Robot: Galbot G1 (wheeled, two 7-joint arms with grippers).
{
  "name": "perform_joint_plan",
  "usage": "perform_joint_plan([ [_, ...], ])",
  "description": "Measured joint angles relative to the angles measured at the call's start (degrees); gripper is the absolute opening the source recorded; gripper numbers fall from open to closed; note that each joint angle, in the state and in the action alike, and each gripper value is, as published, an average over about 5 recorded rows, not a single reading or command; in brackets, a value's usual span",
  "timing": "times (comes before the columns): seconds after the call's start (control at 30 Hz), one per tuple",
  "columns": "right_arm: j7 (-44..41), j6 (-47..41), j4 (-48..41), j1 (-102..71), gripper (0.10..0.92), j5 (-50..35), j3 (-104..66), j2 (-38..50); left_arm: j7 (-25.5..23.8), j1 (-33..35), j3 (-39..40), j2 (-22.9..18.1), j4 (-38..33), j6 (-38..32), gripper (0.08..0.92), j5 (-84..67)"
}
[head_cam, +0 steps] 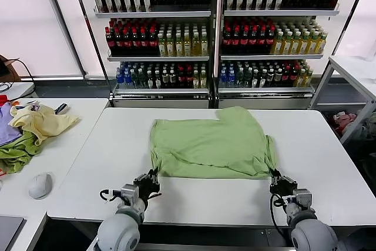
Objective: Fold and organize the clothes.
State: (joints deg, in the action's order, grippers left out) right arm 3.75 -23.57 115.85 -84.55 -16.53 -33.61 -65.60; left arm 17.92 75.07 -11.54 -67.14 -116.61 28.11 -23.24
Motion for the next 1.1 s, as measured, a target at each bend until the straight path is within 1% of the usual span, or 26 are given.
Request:
perform_joint_plan([
  [0.2, -0.31, -0.75, 4.23, -5.42, 0.131, 0.78, -2.01, 0.61, -0.03, 7.08, -2.84, 0.48, -5.56, -0.03, 0.115, 1.76],
  [0.37, -0.44, -2.02, 6.78, -8.66, 0.143, 1.40, -3.12, 1.03, 0.19, 11.43, -4.80, 0.92, -8.14, 0.47, 0.115, 2.91],
  [0.47, -0.36, -2.51, 8.00, -10.16, 0.204, 1.84, -3.40, 0.92, 0.13, 13.37, -5.57, 1.15, -9.35, 1.04, 0.116, 3.47],
  [0.53, -0.15, -2.59, 8.82, -11.00, 0.265, 2.00, -3.53, 0.74, -0.05, 14.52, -5.84, 1.27, -10.21, 1.59, 0.125, 3.91],
  [0.63, 0.23, -2.42, 10.17, -12.03, 0.351, 2.09, -3.71, 0.56, -0.24, 16.02, -6.19, 1.42, -11.48, 2.46, 0.183, 4.64],
  [0.87, 1.28, -1.14, 13.64, -12.24, 0.550, 1.47, -3.84, 1.10, -0.28, 18.06, -7.64, 2.18, -14.40, 3.74, 0.388, 5.68],
  [1.0, 2.09, -1.09, 13.77, -9.86, 0.662, 0.49, -3.16, 1.94, 0.15, 17.68, -8.61, 2.96, -15.45, 3.91, 0.500, 5.36],
  [1.1, 2.77, -1.42, 12.20, -6.01, 0.747, -0.42, -1.83, 2.78, 0.79, 15.99, -9.01, 3.65, -15.22, 3.75, 0.587, 4.12],
])
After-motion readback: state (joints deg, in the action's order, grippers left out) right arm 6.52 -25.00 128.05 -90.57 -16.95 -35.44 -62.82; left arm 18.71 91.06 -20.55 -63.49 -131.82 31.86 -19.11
